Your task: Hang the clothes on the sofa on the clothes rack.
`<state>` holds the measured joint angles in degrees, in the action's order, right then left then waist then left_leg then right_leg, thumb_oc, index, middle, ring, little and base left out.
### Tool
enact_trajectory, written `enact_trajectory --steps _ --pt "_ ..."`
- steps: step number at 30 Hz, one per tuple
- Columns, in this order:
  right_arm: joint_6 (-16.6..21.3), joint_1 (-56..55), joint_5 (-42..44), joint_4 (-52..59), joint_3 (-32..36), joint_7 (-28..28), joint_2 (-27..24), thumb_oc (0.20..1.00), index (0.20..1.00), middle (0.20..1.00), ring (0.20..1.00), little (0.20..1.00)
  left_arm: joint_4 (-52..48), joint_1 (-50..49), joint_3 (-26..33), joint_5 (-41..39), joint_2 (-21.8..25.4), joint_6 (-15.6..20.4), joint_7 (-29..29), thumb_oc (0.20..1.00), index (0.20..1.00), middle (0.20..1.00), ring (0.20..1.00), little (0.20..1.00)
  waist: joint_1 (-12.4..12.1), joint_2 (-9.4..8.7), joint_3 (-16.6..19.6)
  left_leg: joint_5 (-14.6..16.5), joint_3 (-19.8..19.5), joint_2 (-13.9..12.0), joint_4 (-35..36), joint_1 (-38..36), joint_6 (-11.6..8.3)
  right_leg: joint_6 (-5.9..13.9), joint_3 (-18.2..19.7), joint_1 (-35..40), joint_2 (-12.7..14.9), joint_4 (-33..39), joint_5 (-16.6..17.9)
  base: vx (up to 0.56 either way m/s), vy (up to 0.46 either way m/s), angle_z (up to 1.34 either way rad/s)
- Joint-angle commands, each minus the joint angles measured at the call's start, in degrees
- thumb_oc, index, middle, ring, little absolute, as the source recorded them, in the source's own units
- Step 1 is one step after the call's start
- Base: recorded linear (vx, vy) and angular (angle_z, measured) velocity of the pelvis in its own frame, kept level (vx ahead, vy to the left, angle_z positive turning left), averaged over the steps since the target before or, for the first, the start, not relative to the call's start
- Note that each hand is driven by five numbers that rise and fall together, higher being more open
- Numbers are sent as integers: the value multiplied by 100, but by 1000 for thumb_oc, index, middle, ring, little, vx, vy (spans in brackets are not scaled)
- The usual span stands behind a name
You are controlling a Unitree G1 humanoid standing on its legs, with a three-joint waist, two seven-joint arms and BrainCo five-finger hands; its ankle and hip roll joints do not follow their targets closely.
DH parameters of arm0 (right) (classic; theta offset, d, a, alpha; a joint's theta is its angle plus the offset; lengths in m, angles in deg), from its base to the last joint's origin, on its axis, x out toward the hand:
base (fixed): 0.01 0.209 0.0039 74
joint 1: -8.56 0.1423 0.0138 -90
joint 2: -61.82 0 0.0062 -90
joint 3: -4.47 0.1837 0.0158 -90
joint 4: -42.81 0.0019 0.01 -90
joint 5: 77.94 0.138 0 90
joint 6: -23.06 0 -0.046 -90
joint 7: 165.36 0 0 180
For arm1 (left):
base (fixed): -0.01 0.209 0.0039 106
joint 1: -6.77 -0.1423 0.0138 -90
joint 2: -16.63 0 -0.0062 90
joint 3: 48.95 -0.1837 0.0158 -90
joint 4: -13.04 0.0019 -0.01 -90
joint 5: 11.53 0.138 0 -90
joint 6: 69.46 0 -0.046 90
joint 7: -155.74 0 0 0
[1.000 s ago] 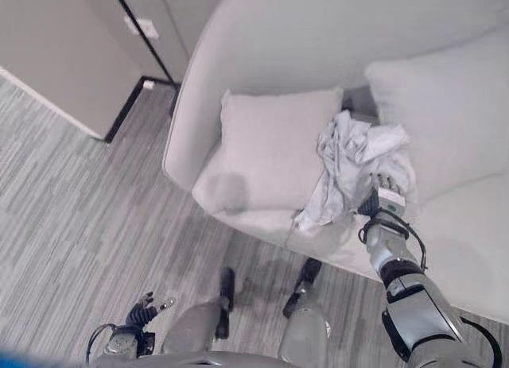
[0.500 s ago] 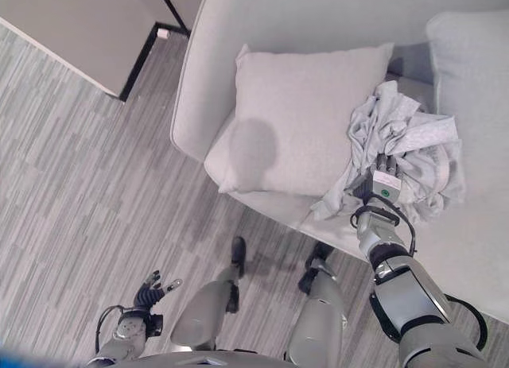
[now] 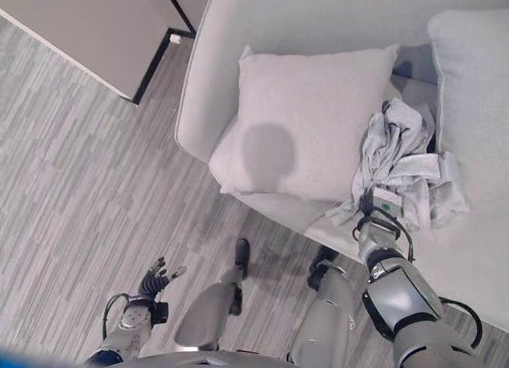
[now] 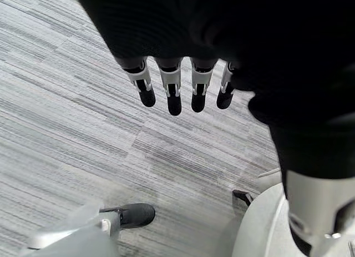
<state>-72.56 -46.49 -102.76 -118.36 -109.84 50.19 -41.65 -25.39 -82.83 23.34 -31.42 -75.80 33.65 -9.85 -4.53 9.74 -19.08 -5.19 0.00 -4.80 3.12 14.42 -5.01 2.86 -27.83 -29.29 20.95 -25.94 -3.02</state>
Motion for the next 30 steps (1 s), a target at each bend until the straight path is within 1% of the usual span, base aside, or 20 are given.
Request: enact_trajectory --steps 1,2,4,6,7,8,11,15,16,17,18,19,20,21,22,23,25,29,30 --pt "114 -684 339 1454 411 157 -173 200 200 200 200 200 235 -50 81 228 287 -46 176 1000 1000 1000 1000 1000 118 -474 194 308 230 -71 170 -528 27 800 647 315 80 552 660 54 43 -2" --pt "105 -698 336 1470 420 152 -176 200 200 200 200 200 234 -53 76 228 288 -47 176 1000 1000 1000 1000 1000 113 -472 192 309 232 -72 171 -536 28 801 647 322 78 554 661 62 51 1" --pt "84 -1046 155 2530 751 150 -433 200 200 200 200 200 255 -87 194 414 318 -77 149 1000 1000 1000 1000 1000 228 -637 324 411 314 -41 170 -759 63 838 690 529 64 685 724 66 62 -19" --pt "84 -1297 101 3200 1105 197 -623 200 200 200 200 200 202 -94 248 568 347 -113 114 1000 1000 1000 1000 1000 319 -764 463 499 376 -10 168 -966 106 876 720 730 45 772 772 66 66 -22" --pt "77 -1316 96 3218 1120 189 -625 200 200 200 200 200 200 -96 240 568 350 -114 114 1000 1000 1000 1000 1000 309 -762 454 501 378 -12 170 -981 107 877 720 746 42 779 774 71 87 -14" --pt "94 -1456 69 3812 1487 230 -827 200 200 200 200 200 46 -98 264 711 405 -143 61 1000 1000 1000 1000 1000 382 -858 609 563 431 30 174 -1183 146 914 756 965 28 875 824 46 89 -17" --pt "134 -1549 9 4312 1916 269 -1016 200 200 200 200 200 -426 -107 221 916 552 -159 -57 1000 1000 1000 1000 1000 411 -975 821 625 481 74 183 -1416 206 949 763 1261 12 1029 902 55 86 -16" --pt "161 -1487 -94 5105 2304 149 -1273 200 200 200 200 200 -908 -2 215 1027 689 -214 -265 1000 1000 1000 1000 1000 486 -1099 1115 734 578 119 188 -1740 235 1017 800 1574 24 1101 975 22 84 -15" --pt "161 -1487 -94 5105 2304 149 -1273 200 200 200 200 200 -908 -2 215 1027 689 -214 -265 1000 1000 1000 1000 1000 486 -1099 1115 734 578 119 188 -1740 235 1017 800 1574 24 1101 975 24 84 -11" --pt "154 -1382 -144 5378 2443 70 -1409 200 200 200 200 200 -1196 40 225 1048 745 -232 -346 1000 1000 1000 1000 1000 506 -1150 1253 777 598 141 188 -1846 257 1037 805 1690 36 1141 1031 0 62 -14" --pt "149 -1385 -146 5387 2450 64 -1408 200 200 200 200 200 -1204 40 227 1047 749 -239 -347 1000 1000 1000 1000 1000 507 -1158 1253 754 596 151 188 -1830 262 1030 803 1687 41 1167 1063 3 125 -15" --pt "154 -1182 -73 5495 2504 13 -1537 200 200 200 200 200 -1511 100 234 1042 814 -253 -387 1000 1000 1000 1000 1000 524 -1205 1384 798 637 187 188 -1943 292 1055 816 1794 46 1204 1133 0 88 -12" --pt "151 -1040 -64 5555 2493 -17 -1599 200 200 200 200 200 -1646 144 235 1055 849 -253 -380 1000 1000 1000 1000 1000 522 -1221 1440 839 653 187 188 -2008 295 1065 840 1833 33 1197 1135 0 90 -14" --pt "148 -1029 -63 5555 2490 -19 -1599 200 200 200 200 200 -1653 146 240 1056 850 -260 -380 1000 1000 1000 1000 1000 525 -1229 1435 817 654 200 188 -1994 302 1063 842 1830 40 1223 1168 -4 69 -9" --pt "132 -748 -49 5627 2438 -43 -1711 200 200 200 200 200 -1846 268 259 1141 895 -259 -329 1000 1000 1000 1000 1000 526 -1291 1554 842 688 236 188 -2063 321 1074 866 1895 41 1268 1241 -8 58 -18" --pt "115 -622 -28 5631 2396 -62 -1752 200 200 200 200 200 -1911 355 265 1229 907 -264 -274 1000 1000 1000 1000 1000 517 -1308 1595 884 714 230 188 -2134 318 1080 882 1947 19 1265 1228 -8 58 -17" --pt "91 -417 21 5632 2360 -40 -1791 200 200 200 200 200 -2005 484 285 1347 921 -282 -160 1000 1000 1000 1000 1000 521 -1351 1643 879 737 268 188 -2170 334 1081 895 1992 23 1319 1290 -11 31 -19" --pt "91 -416 21 5632 2359 -40 -1791 200 200 200 200 200 -2005 484 286 1347 921 -282 -160 1000 1000 1000 1000 1000 522 -1351 1644 879 737 268 188 -2169 334 1081 894 1993 23 1320 1291 -3 25 -6" --pt "24 537 86 5894 2036 -65 -1896 200 200 200 200 200 -2463 1184 180 1770 879 -207 295 1000 1000 1000 1000 1000 547 -1509 1874 965 808 340 188 -2363 374 1089 961 2095 58 1330 1406 -7 89 -4"
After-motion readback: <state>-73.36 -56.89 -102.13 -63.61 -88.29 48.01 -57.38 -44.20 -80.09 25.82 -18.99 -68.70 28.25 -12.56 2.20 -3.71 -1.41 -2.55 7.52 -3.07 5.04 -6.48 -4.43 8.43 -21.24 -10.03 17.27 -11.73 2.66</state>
